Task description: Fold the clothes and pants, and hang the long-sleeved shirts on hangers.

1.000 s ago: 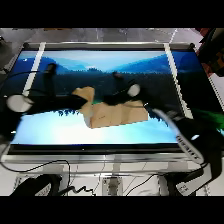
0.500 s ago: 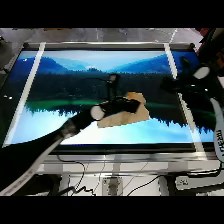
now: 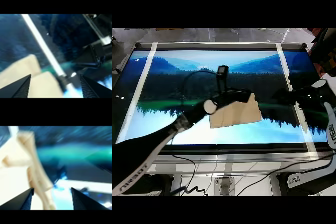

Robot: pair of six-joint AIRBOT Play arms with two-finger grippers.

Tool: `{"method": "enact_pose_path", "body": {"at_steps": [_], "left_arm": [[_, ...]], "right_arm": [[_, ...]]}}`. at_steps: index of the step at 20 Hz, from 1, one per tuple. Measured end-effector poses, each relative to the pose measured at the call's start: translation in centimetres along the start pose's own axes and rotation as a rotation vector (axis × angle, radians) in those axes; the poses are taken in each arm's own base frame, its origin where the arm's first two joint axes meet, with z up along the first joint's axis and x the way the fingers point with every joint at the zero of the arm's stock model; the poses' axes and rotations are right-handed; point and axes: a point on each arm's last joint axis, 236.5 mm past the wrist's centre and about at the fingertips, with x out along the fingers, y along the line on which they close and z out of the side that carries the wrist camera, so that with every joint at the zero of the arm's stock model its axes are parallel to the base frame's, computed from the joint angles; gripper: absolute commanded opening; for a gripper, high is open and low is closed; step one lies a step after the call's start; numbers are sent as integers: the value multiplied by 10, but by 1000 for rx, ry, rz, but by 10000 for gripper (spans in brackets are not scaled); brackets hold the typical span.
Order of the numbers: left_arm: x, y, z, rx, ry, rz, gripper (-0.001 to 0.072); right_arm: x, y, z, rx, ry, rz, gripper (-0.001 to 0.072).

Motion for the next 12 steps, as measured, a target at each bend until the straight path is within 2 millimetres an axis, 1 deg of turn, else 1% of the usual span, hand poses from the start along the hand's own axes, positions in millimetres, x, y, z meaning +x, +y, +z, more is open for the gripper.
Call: {"method": "enact_pose_path", "body": {"at_steps": [1,2,4,5,8,9,10,11,12], "left_arm": [[-9,12,5,55,25,16,699],[-19,25,4,117,70,37,698],[-44,63,-5,237,195,107,697],[-60,86,-9,279,262,152,698],[-112,148,-23,307,446,281,697],[-128,164,-28,296,499,313,698],[-143,176,-33,277,543,340,697],[-157,189,-37,258,585,367,682],[-170,200,-42,243,621,393,660]], "right_arm": [[11,4,-6,-13,31,34,704],[23,10,-12,-27,61,63,704],[46,22,-22,-60,107,97,704],[58,26,-26,-80,125,98,703],[89,43,-43,-144,184,91,694],[97,50,-49,-169,198,91,691],[104,56,-54,-186,213,91,621],[111,61,-58,-213,222,81,370],[118,63,-61,-231,227,68,102]]}}
